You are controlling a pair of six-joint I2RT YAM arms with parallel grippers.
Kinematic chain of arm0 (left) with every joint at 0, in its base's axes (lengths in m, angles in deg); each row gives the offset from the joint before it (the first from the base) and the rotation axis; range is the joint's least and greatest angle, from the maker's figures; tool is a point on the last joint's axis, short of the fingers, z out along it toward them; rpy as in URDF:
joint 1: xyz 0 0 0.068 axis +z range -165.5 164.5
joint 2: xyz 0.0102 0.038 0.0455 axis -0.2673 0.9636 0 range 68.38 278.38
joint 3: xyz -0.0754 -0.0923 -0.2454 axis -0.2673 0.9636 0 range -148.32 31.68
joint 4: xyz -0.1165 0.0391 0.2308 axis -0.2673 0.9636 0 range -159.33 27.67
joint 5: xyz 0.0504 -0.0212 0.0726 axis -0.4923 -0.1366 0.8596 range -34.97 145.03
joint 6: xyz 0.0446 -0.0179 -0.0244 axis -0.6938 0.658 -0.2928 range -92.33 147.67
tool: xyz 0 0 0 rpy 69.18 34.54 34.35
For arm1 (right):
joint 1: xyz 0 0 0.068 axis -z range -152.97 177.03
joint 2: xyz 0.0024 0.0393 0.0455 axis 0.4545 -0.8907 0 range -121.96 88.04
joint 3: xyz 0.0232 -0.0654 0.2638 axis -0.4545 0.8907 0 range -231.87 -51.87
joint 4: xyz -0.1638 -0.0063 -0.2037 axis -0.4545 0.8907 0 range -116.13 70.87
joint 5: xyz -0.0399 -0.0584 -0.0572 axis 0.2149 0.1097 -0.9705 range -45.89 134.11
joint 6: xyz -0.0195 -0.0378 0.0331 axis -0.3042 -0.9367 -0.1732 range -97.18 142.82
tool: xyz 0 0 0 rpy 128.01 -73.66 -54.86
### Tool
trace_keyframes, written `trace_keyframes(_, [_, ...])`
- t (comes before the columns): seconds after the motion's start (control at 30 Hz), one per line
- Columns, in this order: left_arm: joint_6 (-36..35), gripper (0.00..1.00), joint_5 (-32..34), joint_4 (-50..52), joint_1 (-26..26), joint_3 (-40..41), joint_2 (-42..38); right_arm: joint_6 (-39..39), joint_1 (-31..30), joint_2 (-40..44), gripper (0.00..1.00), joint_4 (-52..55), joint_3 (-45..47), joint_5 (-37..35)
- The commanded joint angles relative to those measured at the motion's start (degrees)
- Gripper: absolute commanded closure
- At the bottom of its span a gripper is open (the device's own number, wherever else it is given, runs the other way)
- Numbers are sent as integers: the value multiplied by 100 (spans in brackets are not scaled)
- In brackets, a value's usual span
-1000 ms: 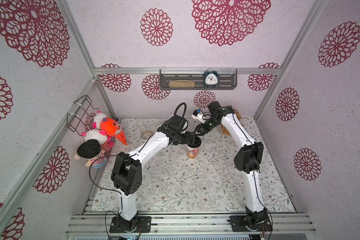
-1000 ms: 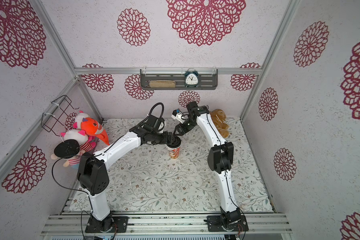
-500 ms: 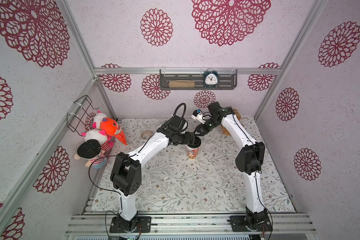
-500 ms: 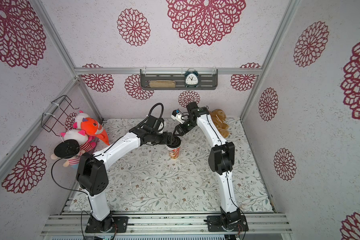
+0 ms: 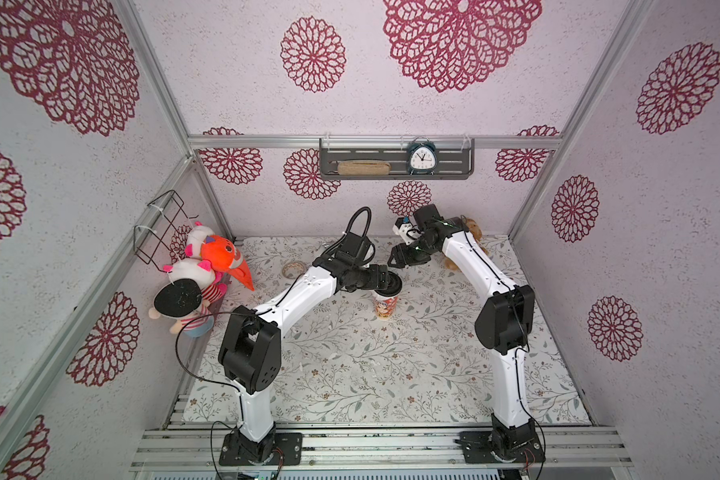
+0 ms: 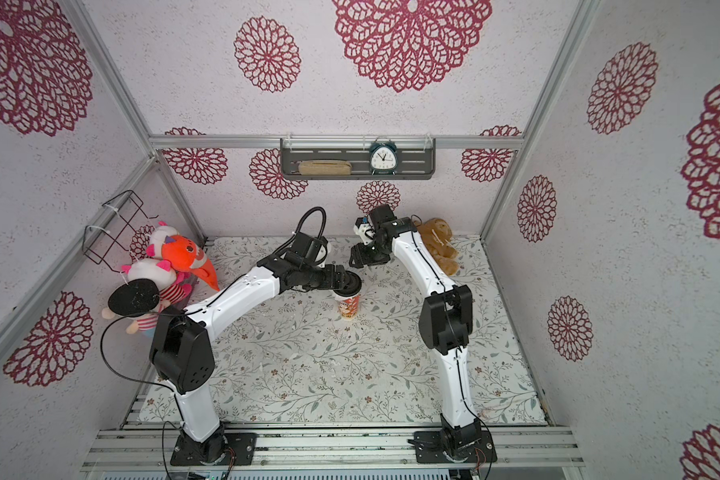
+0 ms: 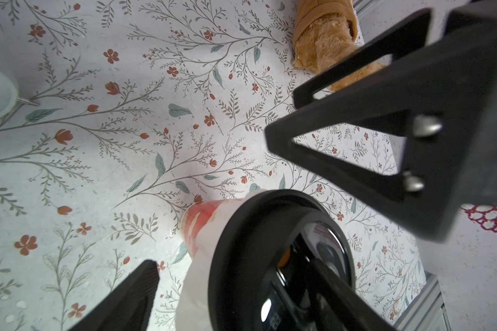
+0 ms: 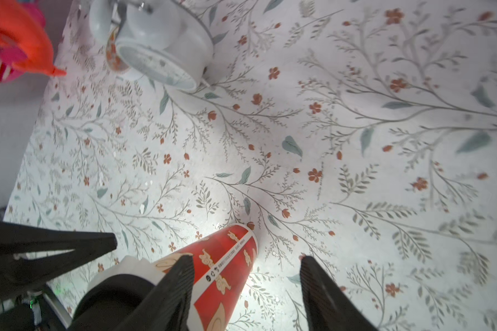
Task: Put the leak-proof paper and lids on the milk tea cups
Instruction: Secure the cup lid on the cup.
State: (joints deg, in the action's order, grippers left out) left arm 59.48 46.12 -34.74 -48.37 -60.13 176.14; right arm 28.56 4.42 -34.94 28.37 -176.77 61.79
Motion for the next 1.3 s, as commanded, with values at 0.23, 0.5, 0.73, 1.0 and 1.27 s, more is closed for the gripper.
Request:
trace_keyframes(0.23, [-25, 16, 445, 1120, -1, 339, 226, 2806, -343, 2959, 35, -1261, 2768, -1454])
trace_keyframes(0.5, [1, 16, 342, 1032, -5, 261, 273, 3367, -719, 3065, 34, -1855, 3578, -1104])
trace_keyframes(0.73, [9, 16, 308, 998, -1, 222, 262, 3611, -813, 2588, 38, -2107, 3624, -1175])
trace_keyframes(1.0, [19, 16, 217, 1006, 8, 27, 315, 3768, -885, 2463, 45, -2372, 4016, -1101])
trace_keyframes(1.27, [0, 15, 146, 1024, 8, -387, 302, 3773, -972, 2554, 54, -2343, 4340, -1097])
